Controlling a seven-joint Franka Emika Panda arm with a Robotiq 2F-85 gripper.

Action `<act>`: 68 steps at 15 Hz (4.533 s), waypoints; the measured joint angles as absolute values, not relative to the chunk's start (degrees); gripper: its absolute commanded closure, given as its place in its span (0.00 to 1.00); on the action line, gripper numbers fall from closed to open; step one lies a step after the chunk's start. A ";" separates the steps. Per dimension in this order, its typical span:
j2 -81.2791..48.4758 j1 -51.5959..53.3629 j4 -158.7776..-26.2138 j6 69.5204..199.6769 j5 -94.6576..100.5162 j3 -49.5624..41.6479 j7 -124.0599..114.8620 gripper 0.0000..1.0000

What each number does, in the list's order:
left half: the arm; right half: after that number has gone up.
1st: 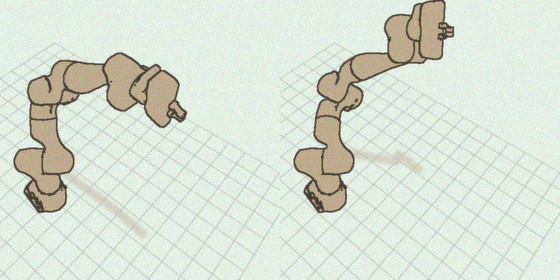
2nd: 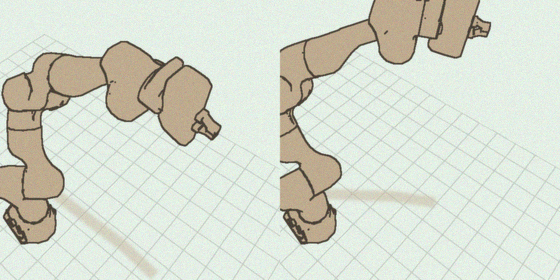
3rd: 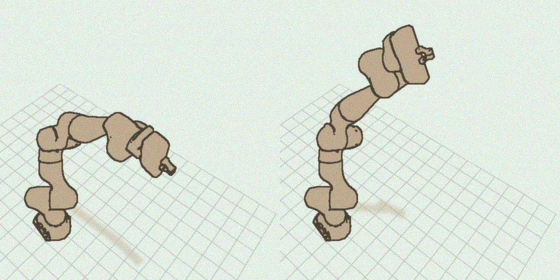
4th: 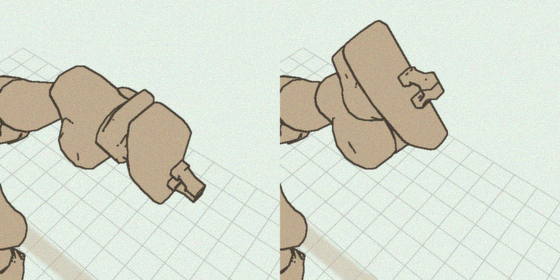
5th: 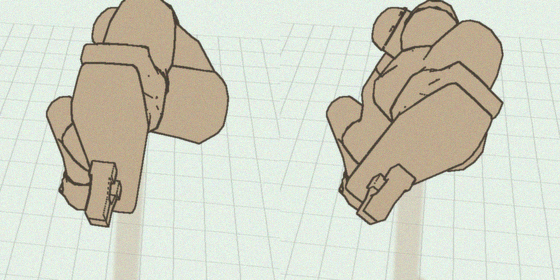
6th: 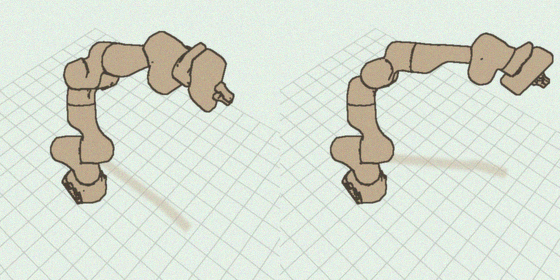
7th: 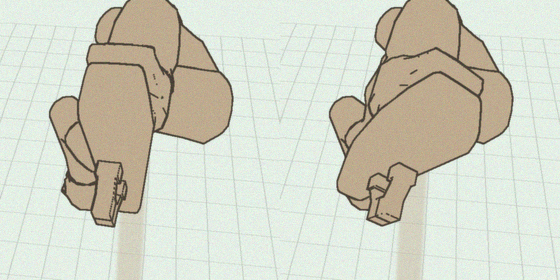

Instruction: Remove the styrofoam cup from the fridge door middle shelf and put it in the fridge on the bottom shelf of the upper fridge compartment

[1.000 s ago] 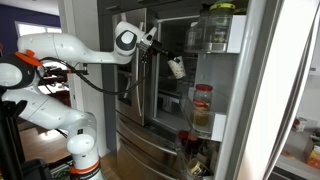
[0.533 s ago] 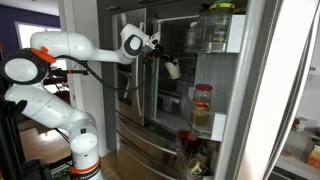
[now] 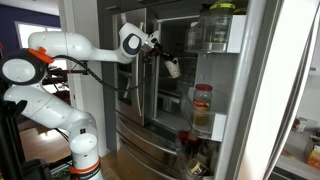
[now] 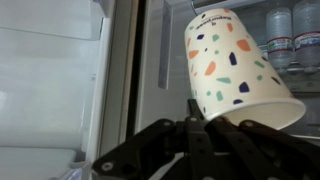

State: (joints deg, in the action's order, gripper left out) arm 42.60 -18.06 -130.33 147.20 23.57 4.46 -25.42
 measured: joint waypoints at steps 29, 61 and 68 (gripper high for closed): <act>-1.71 -8.21 -99.95 155.50 9.98 0.97 -5.69 0.96; -27.62 -2.25 -73.23 143.74 -2.43 -0.83 -5.60 0.35; -28.27 -2.18 -71.98 143.33 -2.45 -1.19 -5.74 0.00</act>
